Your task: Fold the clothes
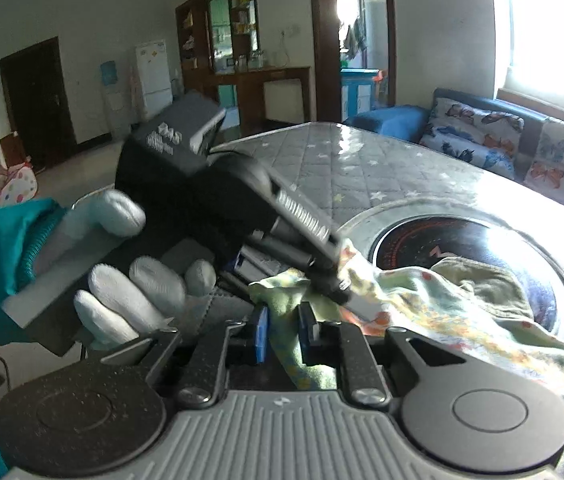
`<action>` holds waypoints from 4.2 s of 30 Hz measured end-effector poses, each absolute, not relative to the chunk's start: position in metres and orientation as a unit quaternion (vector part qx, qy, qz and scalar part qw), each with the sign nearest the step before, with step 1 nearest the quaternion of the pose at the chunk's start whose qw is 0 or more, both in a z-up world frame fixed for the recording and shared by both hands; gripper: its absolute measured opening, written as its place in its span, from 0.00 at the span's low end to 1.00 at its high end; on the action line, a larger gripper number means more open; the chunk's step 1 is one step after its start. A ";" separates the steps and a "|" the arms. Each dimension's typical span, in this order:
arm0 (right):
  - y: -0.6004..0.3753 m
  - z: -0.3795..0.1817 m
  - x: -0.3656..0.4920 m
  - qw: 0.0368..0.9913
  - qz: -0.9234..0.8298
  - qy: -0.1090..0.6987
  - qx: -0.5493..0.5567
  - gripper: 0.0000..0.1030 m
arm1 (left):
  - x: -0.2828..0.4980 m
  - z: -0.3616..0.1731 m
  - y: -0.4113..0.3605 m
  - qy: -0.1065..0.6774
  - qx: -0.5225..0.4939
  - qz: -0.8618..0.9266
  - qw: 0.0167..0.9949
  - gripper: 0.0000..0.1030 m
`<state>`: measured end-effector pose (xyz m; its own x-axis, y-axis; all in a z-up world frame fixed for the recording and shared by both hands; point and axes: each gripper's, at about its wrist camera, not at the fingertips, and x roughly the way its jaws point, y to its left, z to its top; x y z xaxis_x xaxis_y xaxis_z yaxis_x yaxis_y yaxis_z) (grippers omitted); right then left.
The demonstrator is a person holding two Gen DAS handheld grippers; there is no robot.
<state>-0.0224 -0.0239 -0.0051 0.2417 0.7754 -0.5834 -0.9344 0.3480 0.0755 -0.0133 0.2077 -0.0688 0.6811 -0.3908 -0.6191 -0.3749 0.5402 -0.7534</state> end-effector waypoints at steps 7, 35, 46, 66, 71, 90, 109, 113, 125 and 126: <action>-0.072 0.003 0.001 0.812 0.496 0.286 -0.111 0.35 | -0.015 -0.070 0.208 0.401 -0.468 -0.005 0.788 0.13; -0.164 -0.053 0.103 0.883 0.297 0.364 -0.007 0.09 | -0.002 -0.054 0.194 0.417 -0.387 0.000 0.823 0.12; -0.190 0.002 0.069 0.909 0.291 0.298 -0.005 0.08 | 0.026 -0.010 0.167 0.405 -0.325 -0.058 0.853 0.10; -0.320 0.040 0.049 0.960 0.122 0.252 0.002 0.08 | 0.117 0.025 0.015 0.423 -0.213 -0.206 0.856 0.10; -0.343 0.030 0.052 0.962 0.098 0.255 0.015 0.08 | 0.129 0.018 -0.009 0.430 -0.196 -0.218 0.854 0.10; -0.368 -0.040 0.059 0.934 0.038 0.355 0.001 0.18 | 0.137 -0.026 -0.006 0.484 -0.135 -0.150 0.851 0.46; -0.334 -0.047 0.110 0.933 0.093 0.347 0.004 0.37 | 0.167 -0.016 -0.063 0.458 -0.136 -0.216 0.851 0.28; -0.333 -0.055 0.117 0.931 0.094 0.352 0.009 0.40 | 0.181 -0.029 -0.065 0.469 -0.148 -0.204 0.846 0.28; -0.316 -0.045 0.111 0.932 0.130 0.339 -0.008 0.46 | 0.183 -0.028 -0.065 0.466 -0.160 -0.212 0.844 0.28; -0.312 -0.045 0.109 0.930 0.139 0.341 -0.012 0.46 | 0.181 -0.028 -0.066 0.465 -0.157 -0.214 0.844 0.28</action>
<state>0.1089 -0.3120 -0.0452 0.7292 0.2501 -0.6370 -0.2663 0.9612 0.0726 0.1810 -0.0660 -0.0275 0.4753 -0.5074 -0.7187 0.2153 0.8592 -0.4642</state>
